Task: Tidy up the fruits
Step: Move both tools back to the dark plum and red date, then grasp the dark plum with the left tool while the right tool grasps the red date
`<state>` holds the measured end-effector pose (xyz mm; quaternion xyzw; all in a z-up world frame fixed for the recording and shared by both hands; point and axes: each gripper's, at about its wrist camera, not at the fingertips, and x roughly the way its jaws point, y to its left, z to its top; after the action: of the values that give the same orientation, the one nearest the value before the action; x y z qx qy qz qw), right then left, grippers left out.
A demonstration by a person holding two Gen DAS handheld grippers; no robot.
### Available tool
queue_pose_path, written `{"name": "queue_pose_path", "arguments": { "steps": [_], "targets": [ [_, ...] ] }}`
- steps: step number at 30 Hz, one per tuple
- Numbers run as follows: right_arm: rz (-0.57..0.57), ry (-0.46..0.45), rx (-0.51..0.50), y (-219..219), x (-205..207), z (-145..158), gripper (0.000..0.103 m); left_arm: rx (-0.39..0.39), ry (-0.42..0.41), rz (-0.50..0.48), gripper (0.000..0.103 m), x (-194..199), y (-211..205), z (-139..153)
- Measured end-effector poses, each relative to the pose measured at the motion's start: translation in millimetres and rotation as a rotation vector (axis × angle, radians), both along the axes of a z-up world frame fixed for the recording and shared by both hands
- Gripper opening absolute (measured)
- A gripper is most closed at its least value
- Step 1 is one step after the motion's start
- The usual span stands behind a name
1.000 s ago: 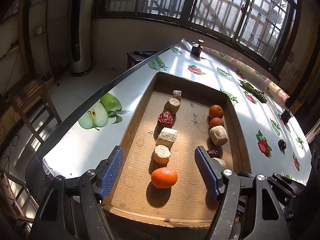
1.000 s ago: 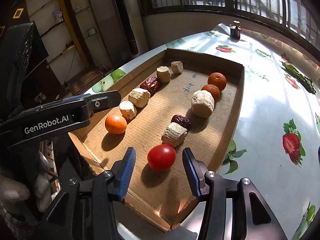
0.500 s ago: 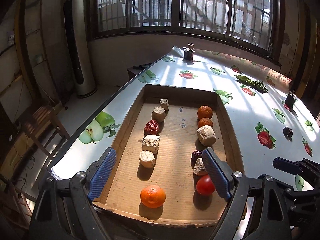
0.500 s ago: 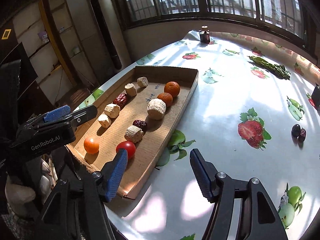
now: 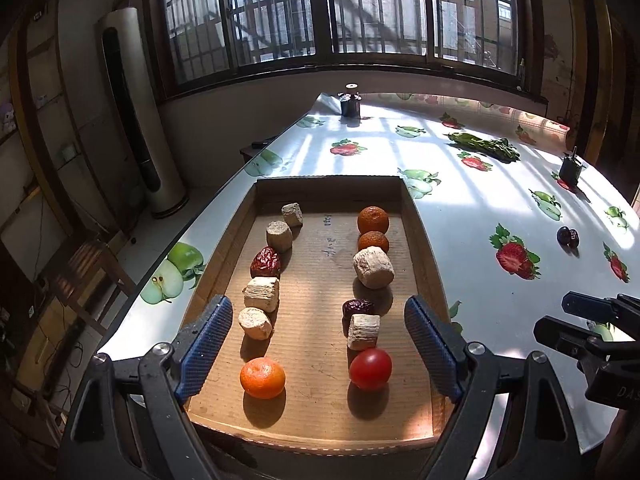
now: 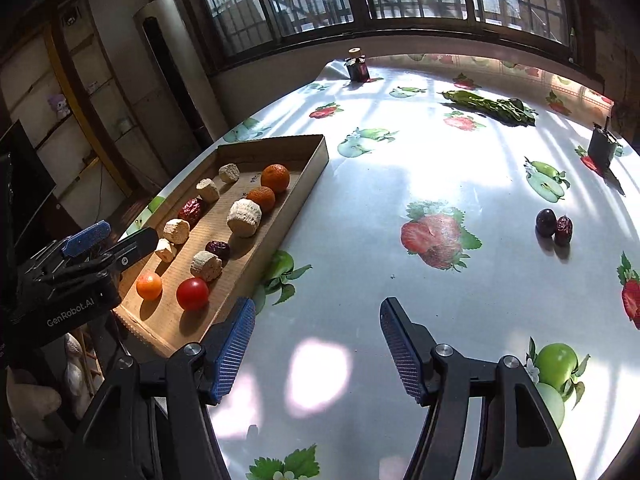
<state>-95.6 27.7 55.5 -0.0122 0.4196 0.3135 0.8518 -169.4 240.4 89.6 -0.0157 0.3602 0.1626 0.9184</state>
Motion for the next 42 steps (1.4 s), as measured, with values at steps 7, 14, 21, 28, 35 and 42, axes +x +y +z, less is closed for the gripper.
{"name": "queue_pose_path", "arguments": {
  "steps": [7, 14, 21, 28, 35, 42],
  "targets": [
    [-0.061, 0.014, 0.005, -29, 9, -3, 0.070, 0.008, 0.018, -0.035, 0.088, 7, -16, -2],
    [-0.169, 0.023, 0.013, -79, 25, 0, 0.070, -0.047, 0.043, -0.138, 0.088, 23, -40, 4],
    [-0.433, -0.021, 0.031, -183, 55, 31, 0.073, -0.092, 0.064, -0.229, 0.088, 37, -72, -2],
    [-0.513, 0.015, -0.004, -205, 105, 22, 0.075, -0.122, 0.112, -0.312, 0.087, 46, -102, -14],
    [-0.499, 0.053, -0.068, -167, 157, -15, 0.044, -0.124, 0.130, -0.322, 0.087, 48, -105, -18],
    [-0.492, 0.081, -0.064, -152, 178, -37, 0.044, -0.139, 0.155, -0.327, 0.087, 57, -105, -25]
  ]
}}
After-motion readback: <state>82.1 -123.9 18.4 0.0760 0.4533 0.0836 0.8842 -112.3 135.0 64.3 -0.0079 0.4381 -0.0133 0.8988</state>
